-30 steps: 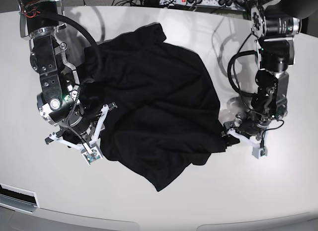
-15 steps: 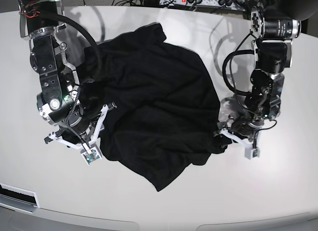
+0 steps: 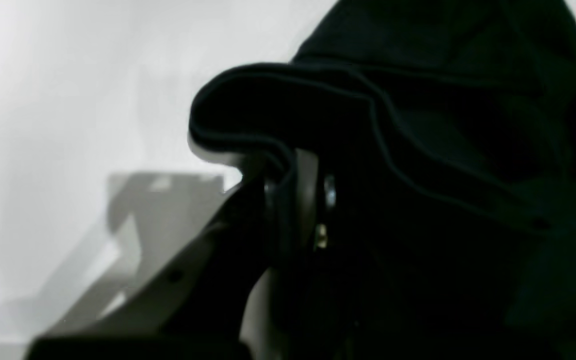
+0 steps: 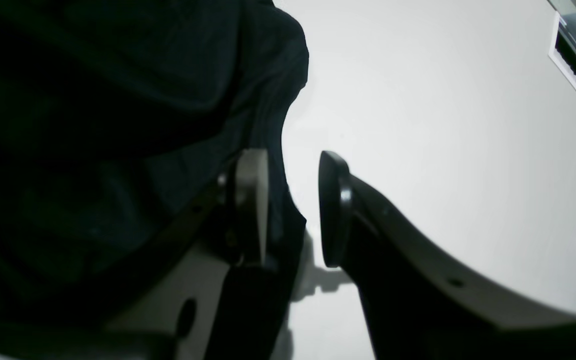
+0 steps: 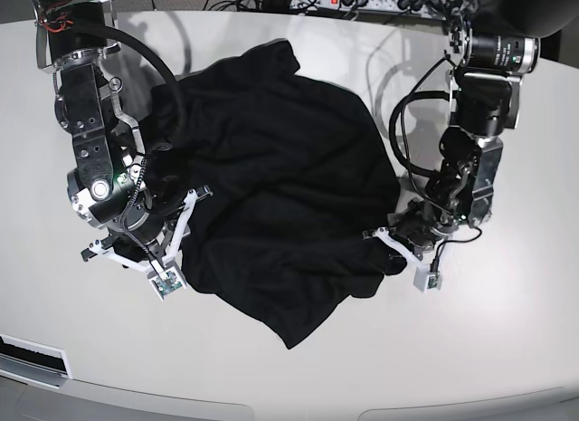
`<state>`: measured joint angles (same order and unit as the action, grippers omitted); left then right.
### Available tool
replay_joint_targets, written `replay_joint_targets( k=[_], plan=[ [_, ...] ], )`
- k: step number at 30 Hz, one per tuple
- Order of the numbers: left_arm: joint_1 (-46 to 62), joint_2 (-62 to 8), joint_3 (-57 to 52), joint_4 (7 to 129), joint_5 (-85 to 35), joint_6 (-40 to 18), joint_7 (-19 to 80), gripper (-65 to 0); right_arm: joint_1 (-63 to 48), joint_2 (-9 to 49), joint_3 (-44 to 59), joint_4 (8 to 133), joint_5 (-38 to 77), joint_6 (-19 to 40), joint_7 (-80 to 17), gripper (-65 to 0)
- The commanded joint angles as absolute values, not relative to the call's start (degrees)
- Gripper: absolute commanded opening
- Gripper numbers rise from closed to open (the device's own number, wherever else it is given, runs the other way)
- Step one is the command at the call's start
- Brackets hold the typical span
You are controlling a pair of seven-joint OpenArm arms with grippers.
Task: Layout the t-shirt on the table in an organized manner, then fold the t-shirt properly
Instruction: 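Pull the t-shirt ends apart with both grippers across the table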
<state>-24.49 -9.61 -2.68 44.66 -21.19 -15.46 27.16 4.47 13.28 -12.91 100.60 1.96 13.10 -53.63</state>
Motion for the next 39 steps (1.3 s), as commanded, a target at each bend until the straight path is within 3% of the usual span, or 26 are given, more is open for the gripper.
replay_joint_targets(
  k=[1,12,19,28,39],
  plan=[
    [-26.13,-10.46,-2.81,47.46,-23.07,-17.45,27.77,-65.0,5.56,13.50,-12.64,101.62,1.50,13.06,-52.49,-45.5],
    [-26.20,-17.67,-2.81,83.48,-44.21,-39.64,55.99,-65.0,5.56,13.54,-12.64,101.65,1.67,13.98,-52.82,-45.0],
    [-23.75,-26.02,-2.81,86.63,-49.17,-40.00,58.72,-65.0,5.21,18.57,-12.64,101.65,1.87,12.32,-55.83,-45.0],
    [-13.87,-31.97,-10.07,86.63,-53.76,-40.00,58.15,-65.0,1.96,24.01,-11.73,101.71,13.63,9.04,-58.37,-45.0],
    [0.82,-31.90,-23.44,86.63,-61.71,-40.00,59.68,-65.0,-15.90,21.04,8.62,109.23,31.92,18.09,-59.22,-45.0]
  ],
)
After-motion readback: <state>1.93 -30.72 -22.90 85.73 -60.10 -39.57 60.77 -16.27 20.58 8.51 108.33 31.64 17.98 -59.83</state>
